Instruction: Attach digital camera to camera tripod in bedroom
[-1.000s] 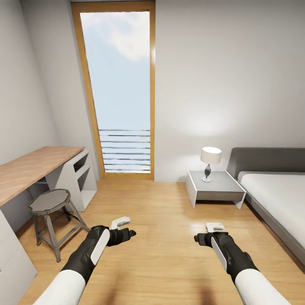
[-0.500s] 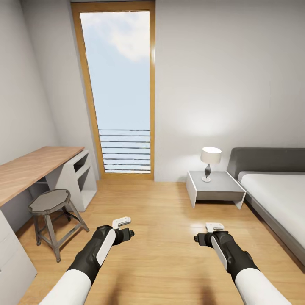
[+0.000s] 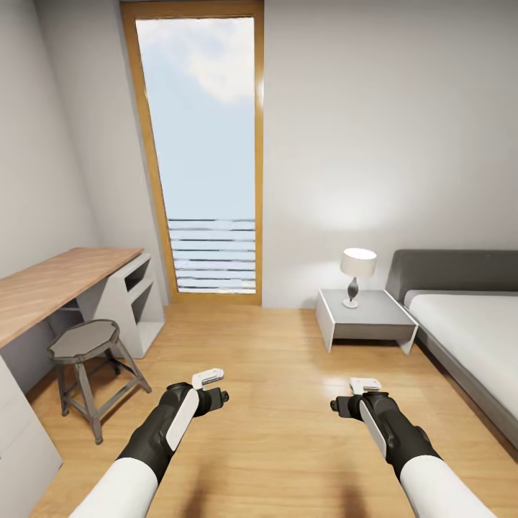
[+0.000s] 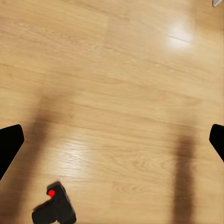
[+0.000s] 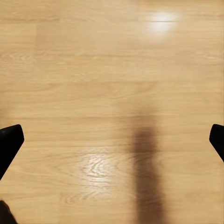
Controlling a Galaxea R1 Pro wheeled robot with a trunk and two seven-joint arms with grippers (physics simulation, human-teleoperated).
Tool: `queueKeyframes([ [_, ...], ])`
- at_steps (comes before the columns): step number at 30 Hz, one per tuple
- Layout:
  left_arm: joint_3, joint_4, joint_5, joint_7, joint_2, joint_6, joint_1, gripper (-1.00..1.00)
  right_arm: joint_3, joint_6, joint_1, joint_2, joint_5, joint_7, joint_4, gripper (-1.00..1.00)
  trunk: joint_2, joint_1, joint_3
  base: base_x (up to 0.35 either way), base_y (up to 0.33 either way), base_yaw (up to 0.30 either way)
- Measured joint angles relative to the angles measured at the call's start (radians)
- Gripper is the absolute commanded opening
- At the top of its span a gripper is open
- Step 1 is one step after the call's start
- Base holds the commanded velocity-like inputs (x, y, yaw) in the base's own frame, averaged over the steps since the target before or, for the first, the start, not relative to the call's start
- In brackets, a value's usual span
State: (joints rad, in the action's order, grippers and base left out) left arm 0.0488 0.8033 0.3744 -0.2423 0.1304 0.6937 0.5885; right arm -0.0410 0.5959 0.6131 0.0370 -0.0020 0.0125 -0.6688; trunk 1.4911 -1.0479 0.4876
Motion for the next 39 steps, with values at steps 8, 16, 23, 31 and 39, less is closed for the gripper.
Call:
queueKeyframes([
  [8, 0.001, 0.001, -0.001, 0.006, -0.003, 0.0, 0.0, 1.0, 0.0, 0.0, 0.0, 0.002, 0.0, 0.0, 0.0, 1.0, 0.056, -0.031, 0.025, 0.0, 0.0, 0.0],
  [16, -0.002, 0.002, 0.003, 0.016, -0.008, 0.0, 0.0, 1.0, -0.004, 0.01, 0.0, 0.007, -0.004, 0.0, 0.0, 1.0, 0.112, -0.061, 0.05, 0.0, 0.0, 0.0],
  [23, -0.005, -0.003, 0.006, 0.08, -0.014, 0.0, 0.0, 1.0, -0.005, 0.016, 0.0, 0.011, -0.011, 0.006, 0.0, 1.0, 0.161, -0.088, 0.072, 0.0, 0.0, 0.0],
  [31, -0.006, -0.006, 0.003, 0.13, -0.02, 0.0, 0.0, 1.0, -0.005, 0.023, 0.0, 0.012, -0.01, 0.033, 0.0, 1.0, 0.217, -0.119, 0.097, 0.0, 0.0, 0.0],
  [39, -0.007, -0.007, 0.002, 0.137, -0.022, 0.0, 0.0, 1.0, -0.005, 0.025, 0.0, 0.012, -0.008, 0.044, -0.001, 1.0, 0.273, -0.15, 0.122, 0.0, 0.0, 0.0],
])
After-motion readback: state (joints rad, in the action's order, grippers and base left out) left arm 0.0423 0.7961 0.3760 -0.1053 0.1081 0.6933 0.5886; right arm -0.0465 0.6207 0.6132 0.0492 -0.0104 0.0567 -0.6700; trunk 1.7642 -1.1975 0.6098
